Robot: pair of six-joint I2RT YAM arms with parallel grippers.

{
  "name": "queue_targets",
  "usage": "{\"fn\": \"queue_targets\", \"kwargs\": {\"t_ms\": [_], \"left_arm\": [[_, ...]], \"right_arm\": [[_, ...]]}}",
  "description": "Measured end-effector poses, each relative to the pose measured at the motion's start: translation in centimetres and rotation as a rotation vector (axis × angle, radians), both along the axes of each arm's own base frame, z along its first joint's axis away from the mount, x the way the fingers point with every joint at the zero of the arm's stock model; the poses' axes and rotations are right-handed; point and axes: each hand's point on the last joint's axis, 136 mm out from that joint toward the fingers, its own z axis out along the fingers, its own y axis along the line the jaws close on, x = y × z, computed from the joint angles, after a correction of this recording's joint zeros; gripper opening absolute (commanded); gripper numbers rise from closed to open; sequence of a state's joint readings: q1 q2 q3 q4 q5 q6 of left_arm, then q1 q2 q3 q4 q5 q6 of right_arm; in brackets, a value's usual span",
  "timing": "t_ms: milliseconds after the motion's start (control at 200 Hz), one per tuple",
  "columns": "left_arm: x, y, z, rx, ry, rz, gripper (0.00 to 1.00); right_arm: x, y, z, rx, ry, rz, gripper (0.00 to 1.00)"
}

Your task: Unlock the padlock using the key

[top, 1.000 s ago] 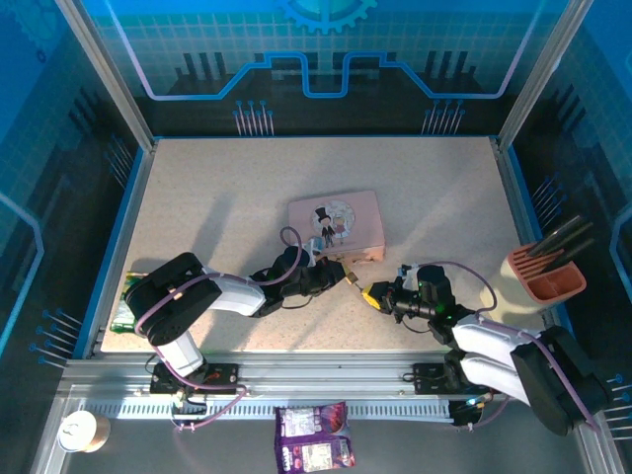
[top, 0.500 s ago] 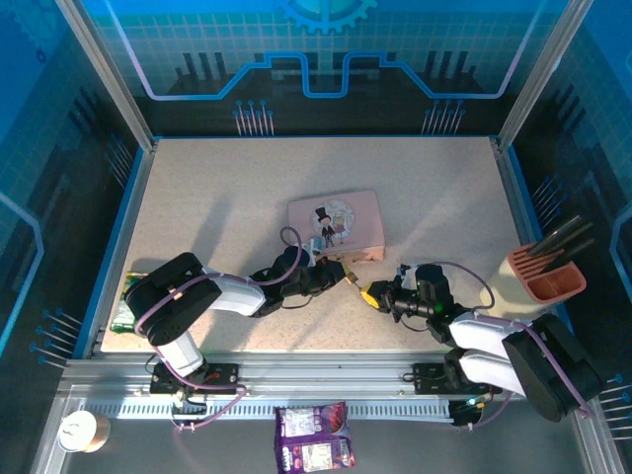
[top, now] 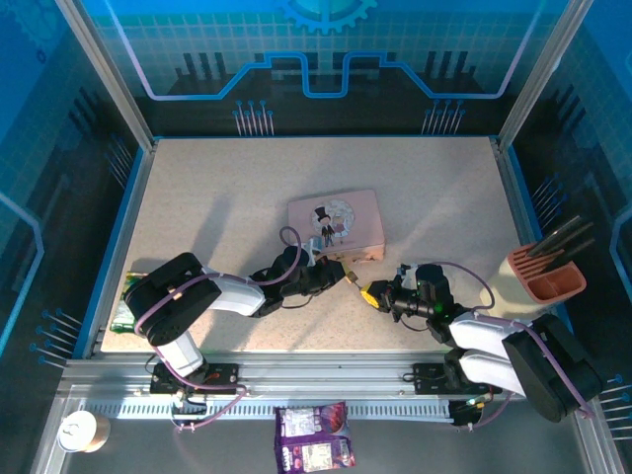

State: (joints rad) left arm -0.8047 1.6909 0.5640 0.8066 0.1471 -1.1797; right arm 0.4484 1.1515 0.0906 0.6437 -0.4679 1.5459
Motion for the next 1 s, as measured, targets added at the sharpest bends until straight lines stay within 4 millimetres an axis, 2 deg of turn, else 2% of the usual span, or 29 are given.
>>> {"fn": "queue_targets", "kwargs": {"t_ms": [300,996], "left_arm": [[0.07,0.00,0.13,-0.005,-0.003,0.001,0.00],[-0.18,-0.20,0.12,-0.004,-0.004,-0.005,0.00]], "right_arm": [[0.23,-0.28,0.79,0.003,-0.027,-0.022,0.00],[0.26,-0.29,0.60,-0.001,-0.022,-0.024,0.00]]}}
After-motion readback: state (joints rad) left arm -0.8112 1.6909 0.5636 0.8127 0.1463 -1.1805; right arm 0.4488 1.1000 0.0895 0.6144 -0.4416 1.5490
